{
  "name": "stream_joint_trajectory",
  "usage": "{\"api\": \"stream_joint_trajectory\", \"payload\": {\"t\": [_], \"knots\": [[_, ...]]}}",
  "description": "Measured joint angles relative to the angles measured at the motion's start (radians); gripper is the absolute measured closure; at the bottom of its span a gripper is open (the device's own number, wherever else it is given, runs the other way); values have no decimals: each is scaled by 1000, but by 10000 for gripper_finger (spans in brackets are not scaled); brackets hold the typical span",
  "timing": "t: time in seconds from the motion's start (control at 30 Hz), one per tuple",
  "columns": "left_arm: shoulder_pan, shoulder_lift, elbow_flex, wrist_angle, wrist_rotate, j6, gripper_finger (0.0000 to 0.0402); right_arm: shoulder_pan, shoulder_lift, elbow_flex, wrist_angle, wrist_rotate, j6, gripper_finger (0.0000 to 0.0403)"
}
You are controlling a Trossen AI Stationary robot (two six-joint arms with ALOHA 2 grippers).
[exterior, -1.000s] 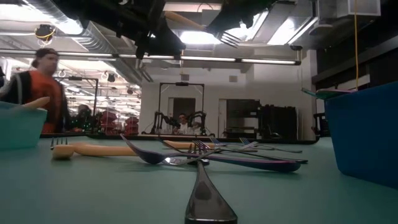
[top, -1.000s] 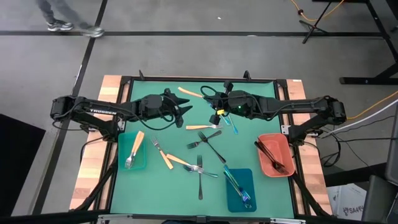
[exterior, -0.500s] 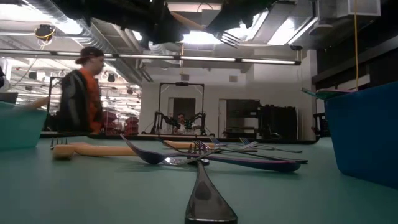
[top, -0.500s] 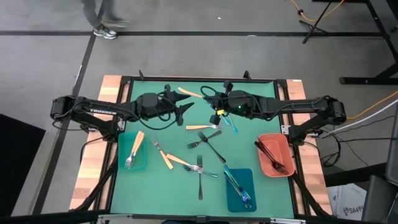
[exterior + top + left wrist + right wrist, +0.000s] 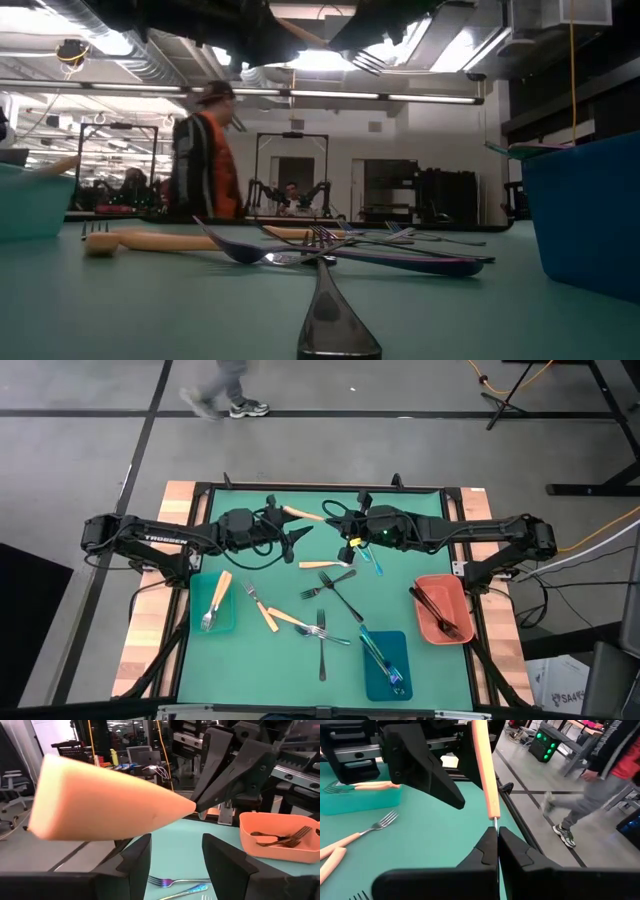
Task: Sort silverware by color (type)
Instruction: Put the yellow fork into the green bin
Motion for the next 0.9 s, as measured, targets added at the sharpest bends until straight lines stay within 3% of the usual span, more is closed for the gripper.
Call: {"api": "stream_joint_trajectory", "payload": {"t": [0.9], "knots": [[0, 0, 0, 119, 71, 43, 236, 0, 0, 0, 0, -45, -1, 403]]}}
